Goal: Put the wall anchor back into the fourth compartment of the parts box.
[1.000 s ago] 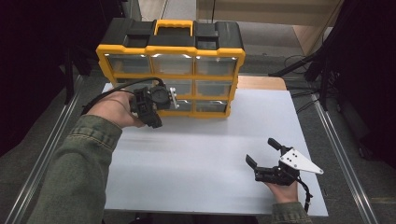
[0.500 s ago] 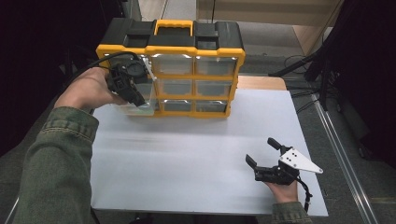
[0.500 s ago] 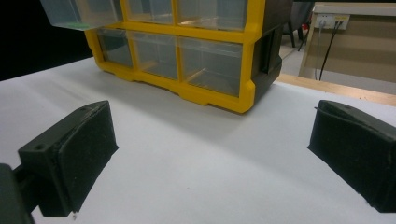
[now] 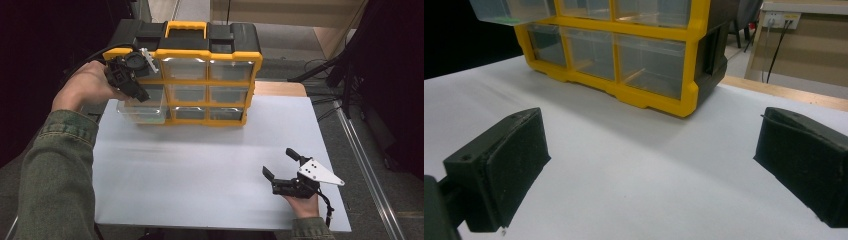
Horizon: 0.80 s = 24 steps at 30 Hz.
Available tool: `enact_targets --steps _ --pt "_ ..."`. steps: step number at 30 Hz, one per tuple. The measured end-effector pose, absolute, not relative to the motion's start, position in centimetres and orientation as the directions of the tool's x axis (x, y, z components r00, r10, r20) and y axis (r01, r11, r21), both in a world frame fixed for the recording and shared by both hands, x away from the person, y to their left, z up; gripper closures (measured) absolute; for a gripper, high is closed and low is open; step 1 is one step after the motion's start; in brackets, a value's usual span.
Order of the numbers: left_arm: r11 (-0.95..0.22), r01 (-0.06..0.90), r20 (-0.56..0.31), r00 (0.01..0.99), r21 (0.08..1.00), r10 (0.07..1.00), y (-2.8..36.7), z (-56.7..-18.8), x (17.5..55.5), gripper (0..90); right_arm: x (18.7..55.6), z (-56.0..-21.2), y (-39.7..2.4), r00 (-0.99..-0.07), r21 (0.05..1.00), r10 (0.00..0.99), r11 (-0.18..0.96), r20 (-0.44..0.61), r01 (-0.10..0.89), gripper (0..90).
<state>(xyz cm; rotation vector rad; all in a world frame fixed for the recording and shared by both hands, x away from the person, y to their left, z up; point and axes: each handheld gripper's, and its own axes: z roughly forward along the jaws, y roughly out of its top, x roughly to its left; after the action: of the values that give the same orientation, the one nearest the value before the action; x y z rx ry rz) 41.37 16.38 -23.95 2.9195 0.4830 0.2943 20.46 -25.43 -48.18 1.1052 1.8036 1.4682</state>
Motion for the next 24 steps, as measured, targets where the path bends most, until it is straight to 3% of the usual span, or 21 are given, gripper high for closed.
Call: enact_targets --steps 3,5,6,9,11,14,15,16,20,24 --pt "-0.934 0.300 0.167 0.928 0.196 0.333 16.5 -23.8 41.4 83.0 20.5 -48.2 -25.3 -0.505 0.967 0.860 0.060 0.076 0.247 0.7" --pt "-0.931 0.305 0.178 0.923 0.201 0.341 16.6 -23.9 41.2 78.4 20.5 -48.2 -25.3 -0.506 0.968 0.859 0.058 0.077 0.245 0.7" --pt "-0.929 0.307 0.191 0.918 0.207 0.346 16.6 -23.9 41.1 68.3 20.5 -48.2 -25.3 -0.505 0.968 0.860 0.056 0.078 0.245 0.7" --pt "-0.930 0.308 0.185 0.920 0.200 0.345 16.6 -24.1 41.0 66.6 20.5 -48.2 -25.3 -0.504 0.968 0.860 0.055 0.079 0.246 0.7" --pt "-0.930 0.314 0.194 0.917 0.191 0.350 16.5 -24.2 40.9 51.4 20.5 -48.2 -25.3 -0.505 0.968 0.859 0.054 0.080 0.245 0.8" --pt "-0.925 0.324 0.206 0.909 0.199 0.363 16.4 -24.1 40.7 43.9 20.5 -48.2 -25.4 -0.505 0.968 0.860 0.054 0.080 0.245 0.8" --pt "-0.924 0.328 0.210 0.906 0.199 0.367 16.4 -24.1 40.6 39.5 20.5 -48.2 -25.4 -0.504 0.968 0.860 0.051 0.082 0.246 0.7" --pt "-0.921 0.336 0.212 0.902 0.197 0.375 16.3 -24.2 40.5 29.7 20.5 -48.1 -25.4 -0.504 0.968 0.860 0.050 0.084 0.247 0.7" --pt "-0.923 0.341 0.210 0.904 0.176 0.374 16.1 -24.7 40.2 21.3 20.5 -48.1 -25.4 -0.505 0.969 0.859 0.051 0.080 0.240 0.8" --pt "-0.929 0.335 0.212 0.907 0.158 0.364 15.9 -25.0 39.9 20.2 20.5 -48.1 -25.4 -0.505 0.969 0.859 0.049 0.082 0.242 0.8"
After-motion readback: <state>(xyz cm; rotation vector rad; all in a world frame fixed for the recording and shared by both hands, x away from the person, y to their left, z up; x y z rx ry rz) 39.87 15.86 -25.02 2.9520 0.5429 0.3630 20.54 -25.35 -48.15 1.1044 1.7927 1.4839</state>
